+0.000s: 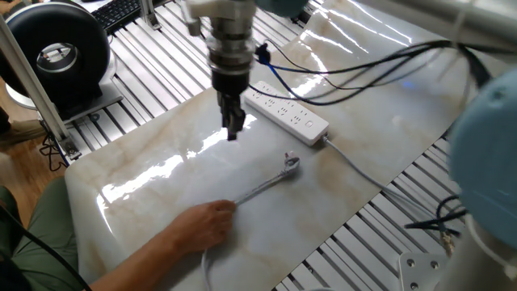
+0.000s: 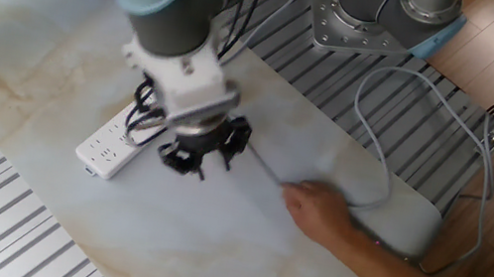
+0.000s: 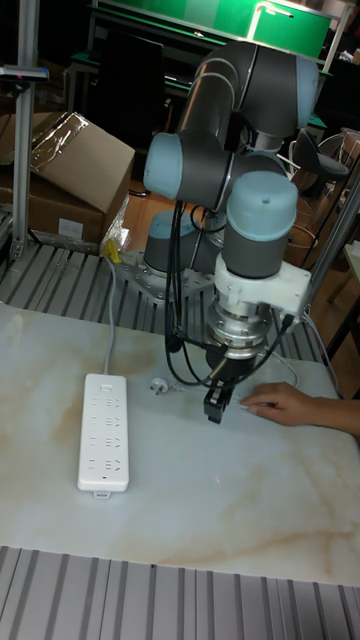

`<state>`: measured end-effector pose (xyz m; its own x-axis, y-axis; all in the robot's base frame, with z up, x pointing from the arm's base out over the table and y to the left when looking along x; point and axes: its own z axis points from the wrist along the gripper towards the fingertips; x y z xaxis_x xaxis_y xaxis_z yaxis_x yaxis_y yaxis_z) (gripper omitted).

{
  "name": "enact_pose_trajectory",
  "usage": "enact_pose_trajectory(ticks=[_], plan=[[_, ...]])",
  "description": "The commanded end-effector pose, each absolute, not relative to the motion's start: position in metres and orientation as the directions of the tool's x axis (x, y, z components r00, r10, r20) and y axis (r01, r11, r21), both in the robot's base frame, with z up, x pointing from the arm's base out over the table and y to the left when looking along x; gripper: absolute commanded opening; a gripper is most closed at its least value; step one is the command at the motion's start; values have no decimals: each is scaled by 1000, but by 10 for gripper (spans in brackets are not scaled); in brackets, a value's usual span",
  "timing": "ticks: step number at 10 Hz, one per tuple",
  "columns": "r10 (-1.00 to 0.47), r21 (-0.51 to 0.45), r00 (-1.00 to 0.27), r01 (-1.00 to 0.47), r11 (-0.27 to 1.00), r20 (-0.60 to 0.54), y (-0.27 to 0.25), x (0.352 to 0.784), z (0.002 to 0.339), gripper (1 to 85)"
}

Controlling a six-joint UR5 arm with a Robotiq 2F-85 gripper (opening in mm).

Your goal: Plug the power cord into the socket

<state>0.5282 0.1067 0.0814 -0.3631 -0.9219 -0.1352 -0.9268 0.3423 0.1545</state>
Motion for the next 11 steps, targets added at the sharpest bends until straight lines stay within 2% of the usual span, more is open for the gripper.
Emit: enact_pose_trajectory(ticks=[1,3,7,9,11], plan=[[-929,143,-332,-940,311,-164,99,491,76,427],[-930,132,-344,-935,328,-127,90,487,72,367],[-952,114,-289,-954,277,-105,82,487,70,387],[-937,109,-344,-936,336,-64,73,487,69,370],[-919,127,-386,-918,375,-81,79,485,70,407]])
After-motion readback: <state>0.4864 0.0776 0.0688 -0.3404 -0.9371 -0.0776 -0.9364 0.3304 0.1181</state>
